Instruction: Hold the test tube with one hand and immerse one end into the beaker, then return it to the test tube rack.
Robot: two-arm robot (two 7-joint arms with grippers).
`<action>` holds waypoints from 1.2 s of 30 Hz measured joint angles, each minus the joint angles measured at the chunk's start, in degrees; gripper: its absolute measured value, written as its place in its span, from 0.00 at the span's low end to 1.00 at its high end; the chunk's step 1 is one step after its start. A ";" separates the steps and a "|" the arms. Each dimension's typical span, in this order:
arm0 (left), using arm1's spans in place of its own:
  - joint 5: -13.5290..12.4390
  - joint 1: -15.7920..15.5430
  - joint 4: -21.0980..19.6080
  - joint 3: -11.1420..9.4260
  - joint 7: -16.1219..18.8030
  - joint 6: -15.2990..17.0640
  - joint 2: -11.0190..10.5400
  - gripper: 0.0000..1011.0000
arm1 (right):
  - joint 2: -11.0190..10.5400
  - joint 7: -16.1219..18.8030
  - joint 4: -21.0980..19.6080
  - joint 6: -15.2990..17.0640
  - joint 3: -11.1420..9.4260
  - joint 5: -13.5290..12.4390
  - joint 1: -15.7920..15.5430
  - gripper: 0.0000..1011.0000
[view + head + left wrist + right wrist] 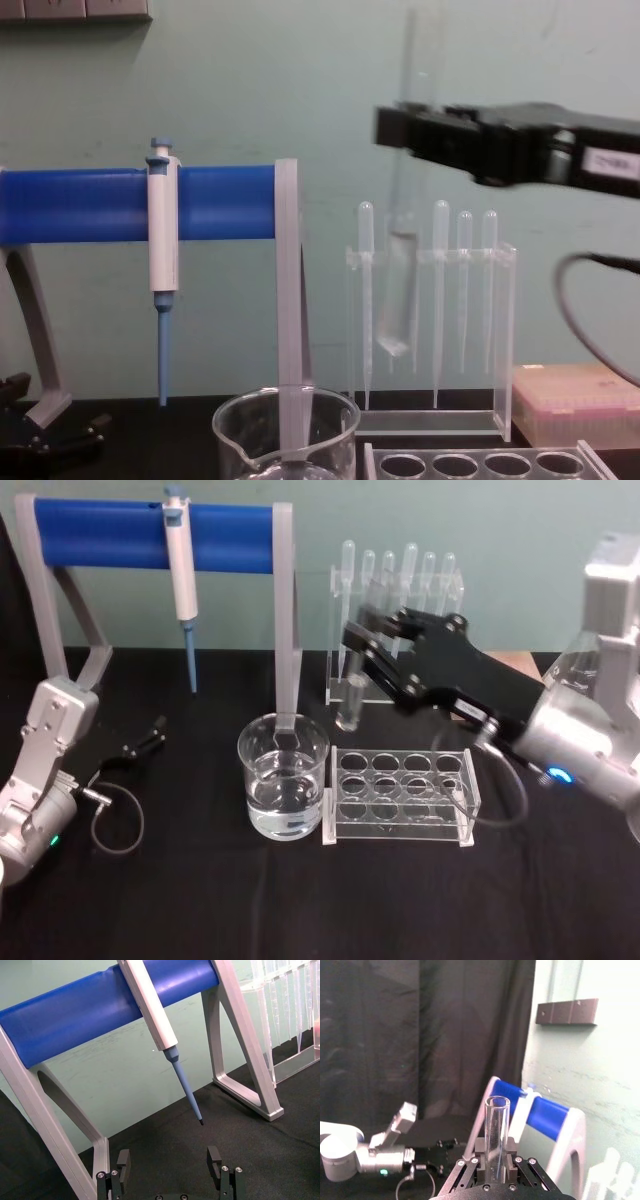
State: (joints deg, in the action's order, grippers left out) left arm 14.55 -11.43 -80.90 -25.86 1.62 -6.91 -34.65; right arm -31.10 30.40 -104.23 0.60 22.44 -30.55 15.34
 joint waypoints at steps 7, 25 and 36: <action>0.00 0.00 0.00 0.00 0.00 0.00 0.00 0.99 | -2.41 0.04 1.26 -3.09 -1.59 -0.53 -3.38 0.22; 0.00 0.00 0.00 0.00 0.00 0.00 0.00 0.99 | -0.78 2.00 9.09 -8.09 -0.69 2.26 -4.56 0.22; 0.00 0.00 0.00 0.00 0.00 0.00 0.00 0.99 | 0.37 3.04 12.55 -9.00 -0.32 2.80 -3.78 0.22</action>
State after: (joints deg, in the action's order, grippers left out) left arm 14.55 -11.43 -80.90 -25.86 1.62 -6.91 -34.65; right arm -30.73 33.44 -91.68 -8.40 22.12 -27.74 11.55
